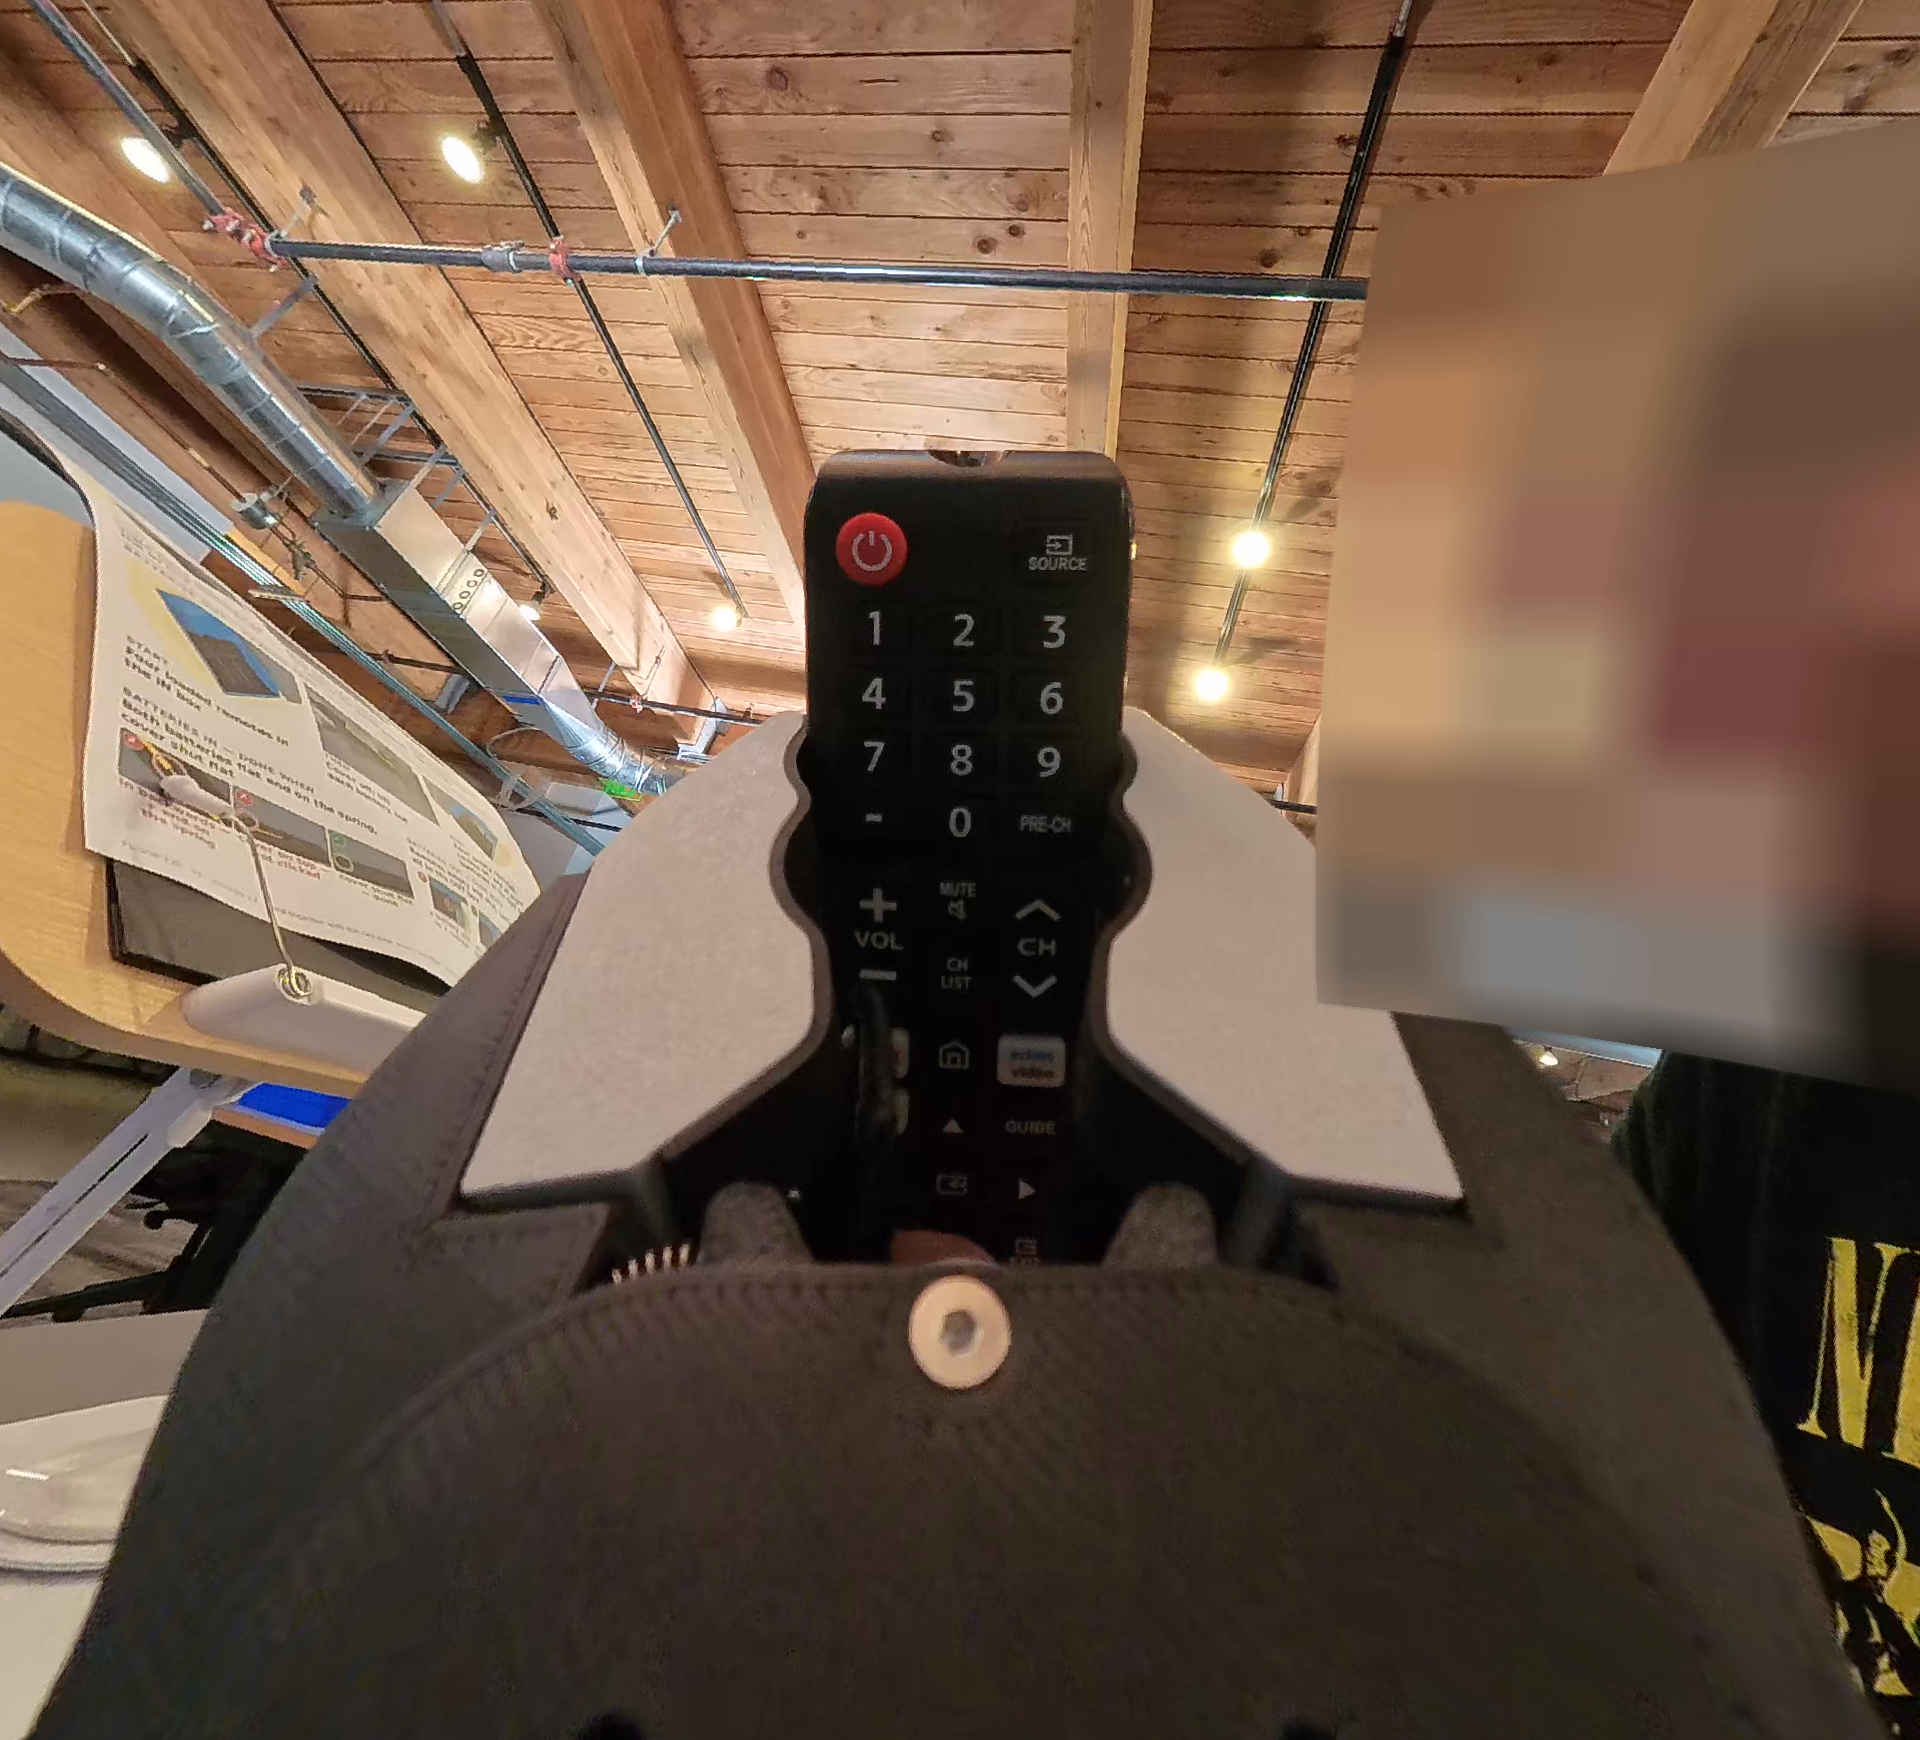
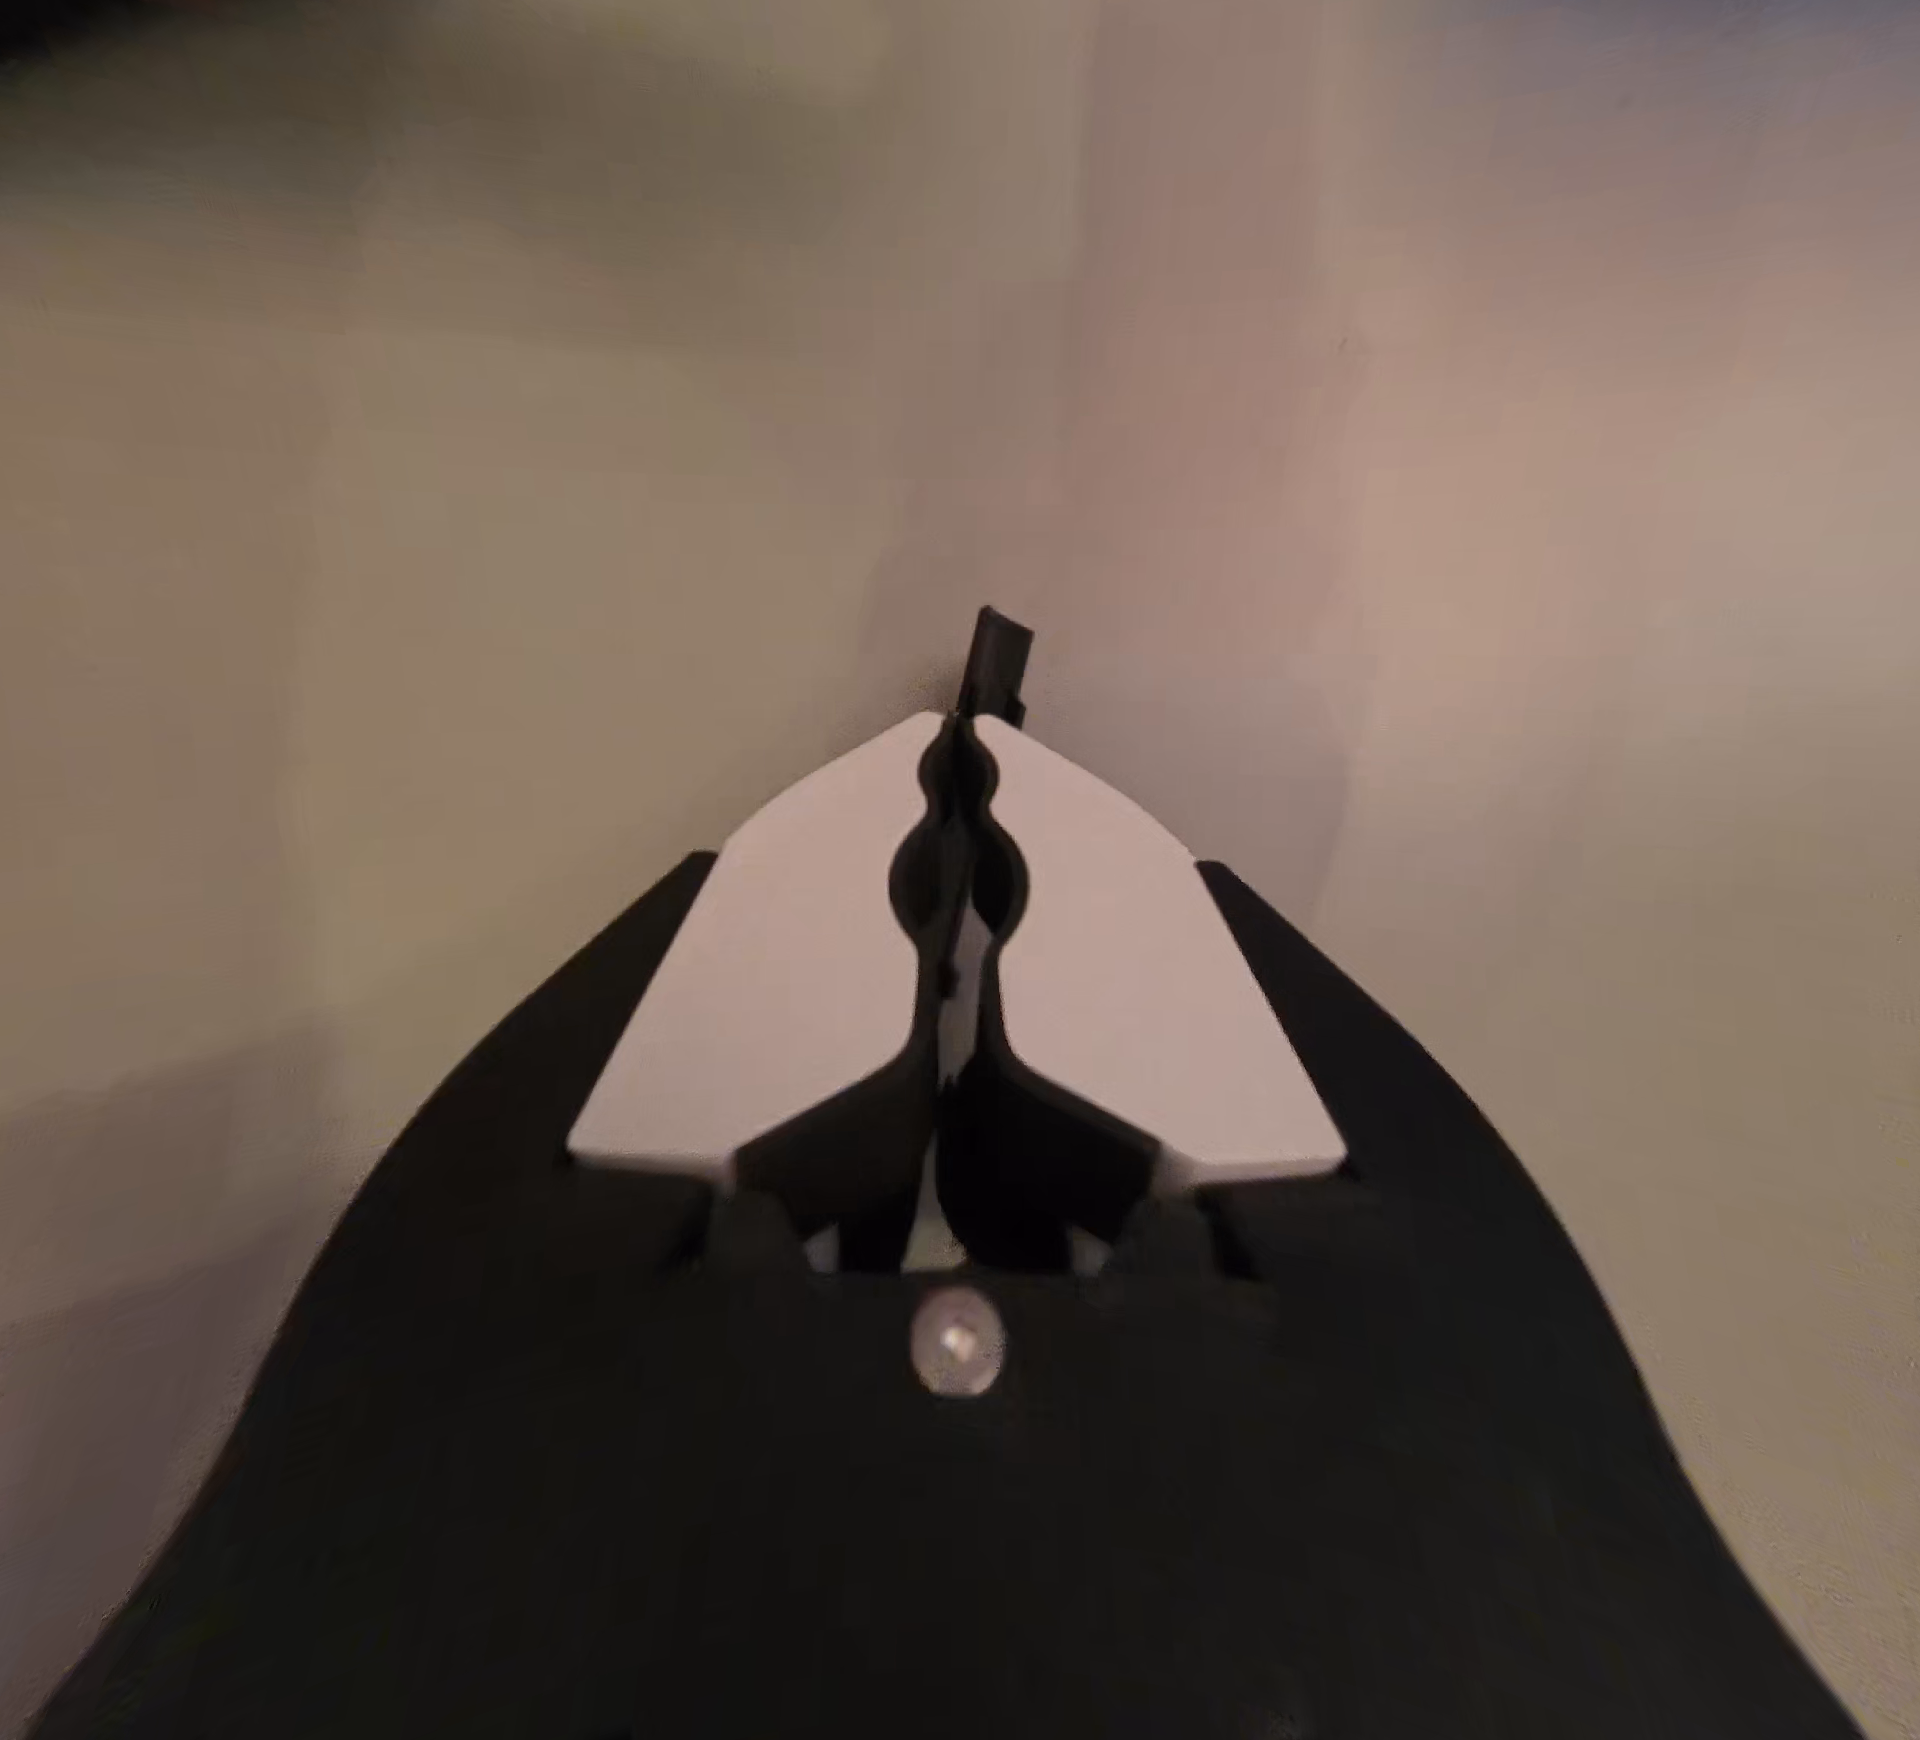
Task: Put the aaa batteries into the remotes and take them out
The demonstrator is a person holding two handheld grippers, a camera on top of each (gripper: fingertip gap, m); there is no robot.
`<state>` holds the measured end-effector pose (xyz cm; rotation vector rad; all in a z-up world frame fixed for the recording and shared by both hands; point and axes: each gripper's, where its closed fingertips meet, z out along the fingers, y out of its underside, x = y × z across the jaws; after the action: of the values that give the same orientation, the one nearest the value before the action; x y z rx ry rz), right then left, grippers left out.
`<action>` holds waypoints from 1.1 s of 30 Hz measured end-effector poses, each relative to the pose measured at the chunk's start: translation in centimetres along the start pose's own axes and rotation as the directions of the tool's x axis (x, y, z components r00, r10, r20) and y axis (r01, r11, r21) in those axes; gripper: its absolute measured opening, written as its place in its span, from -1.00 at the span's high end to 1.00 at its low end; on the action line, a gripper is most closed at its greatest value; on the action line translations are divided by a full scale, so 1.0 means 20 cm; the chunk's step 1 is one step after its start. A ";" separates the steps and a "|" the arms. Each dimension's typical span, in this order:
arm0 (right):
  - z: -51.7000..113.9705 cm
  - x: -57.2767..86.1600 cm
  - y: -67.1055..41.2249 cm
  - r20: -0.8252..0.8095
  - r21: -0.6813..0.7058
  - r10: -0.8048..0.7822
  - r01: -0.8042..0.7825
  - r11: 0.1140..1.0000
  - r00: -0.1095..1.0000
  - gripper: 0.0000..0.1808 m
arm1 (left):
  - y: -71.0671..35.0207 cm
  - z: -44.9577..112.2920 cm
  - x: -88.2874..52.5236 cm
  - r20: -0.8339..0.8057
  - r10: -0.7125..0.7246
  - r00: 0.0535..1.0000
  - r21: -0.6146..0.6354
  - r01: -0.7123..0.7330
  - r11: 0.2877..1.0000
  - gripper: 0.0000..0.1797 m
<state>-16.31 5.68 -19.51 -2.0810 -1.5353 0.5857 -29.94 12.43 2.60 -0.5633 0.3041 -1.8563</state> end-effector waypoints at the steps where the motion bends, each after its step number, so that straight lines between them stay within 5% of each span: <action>1: -0.04 -0.01 -0.06 0.038 0.086 0.067 -0.070 0.994 0.997 1.00 | 0.00 0.00 0.00 0.001 0.000 1.000 0.001 0.000 1.000 0.40; 6: -0.19 0.02 -0.09 0.283 0.276 0.474 -0.544 0.792 0.834 1.00 | 0.01 0.00 0.00 0.000 -0.007 1.000 0.000 0.007 1.000 0.40; 13: -0.17 0.17 0.26 0.129 0.316 0.709 -0.707 0.633 0.693 0.99 | 0.03 0.01 -0.01 0.002 -0.015 1.000 -0.010 0.015 1.000 0.40; 14: -0.17 0.17 0.30 0.122 0.308 0.729 -0.724 0.617 0.674 0.82 | 0.03 0.01 -0.01 0.001 -0.016 1.000 -0.010 0.016 1.000 0.40; 16: -0.19 0.13 0.33 0.097 0.261 0.719 -0.715 0.649 0.688 0.57 | 0.03 0.01 -0.01 0.005 -0.015 1.000 -0.013 0.016 1.000 0.40; 19: -0.30 0.10 0.38 -0.080 0.226 0.598 -0.570 0.790 0.797 0.58 | 0.04 0.01 -0.02 0.005 -0.015 1.000 -0.014 0.015 1.000 0.40; 21: -0.32 0.00 0.45 -0.132 0.080 0.517 -0.511 0.856 0.846 0.69 | 0.04 0.01 -0.02 0.010 -0.010 1.000 -0.020 0.010 1.000 0.40; 24: -0.30 -0.12 0.60 -0.219 -0.126 0.492 -0.524 0.842 0.843 0.67 | 0.04 0.01 -0.02 0.012 -0.011 1.000 -0.017 0.011 1.000 0.40; 30: -0.06 -0.49 0.23 0.183 -0.044 0.517 -0.519 0.854 0.836 0.62 | 0.04 0.03 0.02 -0.006 0.011 1.000 -0.039 -0.011 0.999 0.40; 33: -0.20 -0.38 0.26 0.069 0.000 0.481 -0.482 0.876 0.874 0.67 | 0.04 0.02 0.02 0.005 0.016 1.000 -0.051 -0.016 0.999 0.40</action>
<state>-12.14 -3.45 -19.12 -2.4656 -1.0244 0.8477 -29.19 11.86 2.62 -0.5990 0.3526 -1.8357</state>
